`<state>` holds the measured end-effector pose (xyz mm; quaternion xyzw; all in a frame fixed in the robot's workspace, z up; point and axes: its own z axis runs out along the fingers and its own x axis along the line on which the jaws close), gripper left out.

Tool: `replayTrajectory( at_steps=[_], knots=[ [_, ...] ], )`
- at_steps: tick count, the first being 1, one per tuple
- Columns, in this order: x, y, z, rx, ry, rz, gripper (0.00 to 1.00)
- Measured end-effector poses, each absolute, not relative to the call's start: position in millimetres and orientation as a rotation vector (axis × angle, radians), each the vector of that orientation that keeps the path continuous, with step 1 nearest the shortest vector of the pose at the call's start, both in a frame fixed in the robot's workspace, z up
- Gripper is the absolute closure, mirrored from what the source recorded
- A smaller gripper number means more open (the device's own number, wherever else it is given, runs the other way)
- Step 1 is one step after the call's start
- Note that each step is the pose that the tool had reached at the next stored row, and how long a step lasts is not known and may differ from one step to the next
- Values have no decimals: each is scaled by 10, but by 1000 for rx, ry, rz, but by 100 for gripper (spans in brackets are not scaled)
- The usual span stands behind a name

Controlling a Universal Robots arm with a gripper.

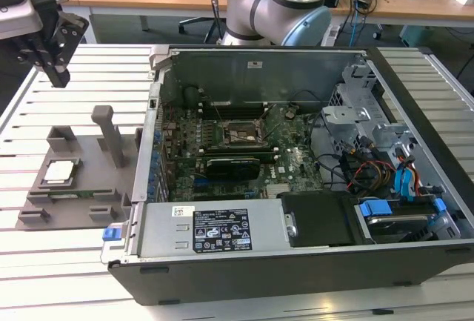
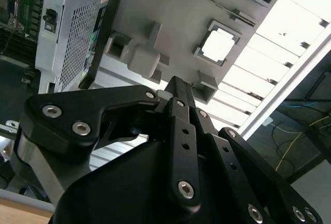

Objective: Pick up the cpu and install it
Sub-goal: 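Reach for the cpu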

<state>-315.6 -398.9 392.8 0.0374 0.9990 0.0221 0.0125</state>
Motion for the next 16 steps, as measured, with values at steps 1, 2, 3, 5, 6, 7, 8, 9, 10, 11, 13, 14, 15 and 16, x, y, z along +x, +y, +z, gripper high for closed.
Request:
replayTrajectory(
  at_steps=[1,2,3,5,6,7,8,9,10,11,13,14,15,16],
  knots=[
    [-3161,-3989,3928,117,3114,69,89],
    [-3170,-3988,3928,117,3114,69,89],
    [-3181,-3989,3928,117,3114,69,89],
    [-3215,-3988,3928,117,3114,69,89],
    [-3226,-3988,3928,117,3114,69,89],
    [-3234,-3989,3928,117,3114,69,89],
    [-3243,-3989,3928,117,3114,69,89],
    [-3253,-3988,3928,117,3114,69,89],
    [-3261,-3988,3928,117,3114,69,89],
    [-3270,-3988,3928,117,3114,69,89],
    [-3293,-3988,3928,117,3114,69,89],
    [-3302,-3988,3928,117,3114,69,89],
    [-3305,-3989,3928,116,3114,69,89],
    [-3309,-3989,3928,116,3114,69,89]
  ],
)
